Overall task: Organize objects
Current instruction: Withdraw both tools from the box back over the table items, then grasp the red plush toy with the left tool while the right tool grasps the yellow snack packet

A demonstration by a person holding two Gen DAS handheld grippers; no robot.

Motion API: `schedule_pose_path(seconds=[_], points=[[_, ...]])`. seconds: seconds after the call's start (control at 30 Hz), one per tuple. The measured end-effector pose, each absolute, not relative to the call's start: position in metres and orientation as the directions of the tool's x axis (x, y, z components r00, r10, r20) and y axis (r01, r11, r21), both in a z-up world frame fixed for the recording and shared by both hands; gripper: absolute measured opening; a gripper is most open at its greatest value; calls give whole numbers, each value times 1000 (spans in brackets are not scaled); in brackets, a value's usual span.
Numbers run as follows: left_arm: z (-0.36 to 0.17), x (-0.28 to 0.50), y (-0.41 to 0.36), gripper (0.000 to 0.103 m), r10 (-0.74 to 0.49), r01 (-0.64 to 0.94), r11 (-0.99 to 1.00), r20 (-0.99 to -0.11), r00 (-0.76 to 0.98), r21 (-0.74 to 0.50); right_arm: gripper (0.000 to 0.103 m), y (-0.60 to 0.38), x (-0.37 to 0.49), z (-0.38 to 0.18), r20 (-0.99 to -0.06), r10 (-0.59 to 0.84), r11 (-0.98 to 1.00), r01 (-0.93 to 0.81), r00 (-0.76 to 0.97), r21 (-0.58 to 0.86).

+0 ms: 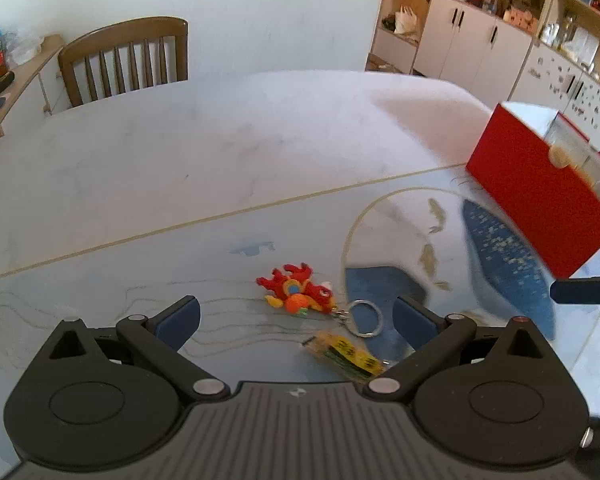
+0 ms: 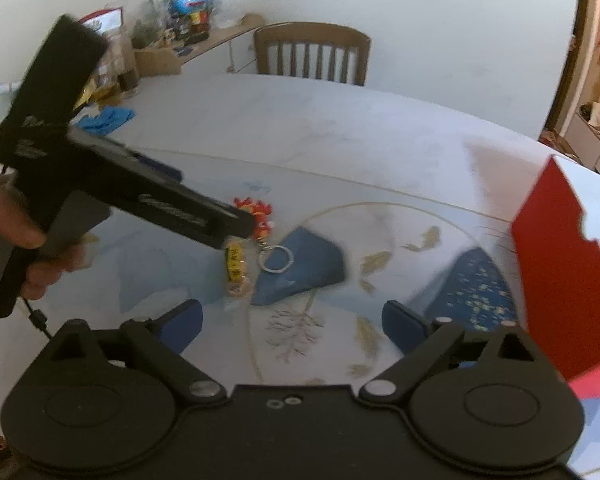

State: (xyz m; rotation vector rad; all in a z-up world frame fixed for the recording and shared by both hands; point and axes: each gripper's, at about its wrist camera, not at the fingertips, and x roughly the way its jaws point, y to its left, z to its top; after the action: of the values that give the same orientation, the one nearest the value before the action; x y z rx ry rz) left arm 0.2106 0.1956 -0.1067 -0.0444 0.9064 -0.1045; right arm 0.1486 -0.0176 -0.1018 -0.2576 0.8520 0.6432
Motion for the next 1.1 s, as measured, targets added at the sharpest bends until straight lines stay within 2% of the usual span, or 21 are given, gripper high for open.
schedule_pose_path(seconds=[0.23,0.47,0.6,0.7,0.8,0.87,1.0,1.1], points=[[-126,232,201,103,-53,45,998,-803,594,-32,92,5,158,-118,-779,423,768,-639,463,36],[-136,241,195,102,-45,88,996,-799,600,10,80,28,163,-131,-796,419,742,-671,437,21],[-141,242,192,102,-48,105,994,-793,607,20,76,35,167,-137,-804,417,741,-671,425,30],[-143,241,190,97,-63,126,992,-791,609,18,72,39,167,-141,-811,407,741,-671,421,24],[-144,241,188,89,-65,134,991,-790,610,22,64,42,167,-146,-816,397,733,-680,421,6],[-145,240,188,82,-76,139,990,-791,608,11,58,43,168,-148,-819,393,738,-675,418,9],[-145,237,185,70,-99,156,988,-787,609,-4,53,45,171,-151,-821,394,744,-668,412,22],[-144,235,182,61,-108,169,986,-783,612,-4,45,46,170,-151,-818,399,736,-677,414,16]])
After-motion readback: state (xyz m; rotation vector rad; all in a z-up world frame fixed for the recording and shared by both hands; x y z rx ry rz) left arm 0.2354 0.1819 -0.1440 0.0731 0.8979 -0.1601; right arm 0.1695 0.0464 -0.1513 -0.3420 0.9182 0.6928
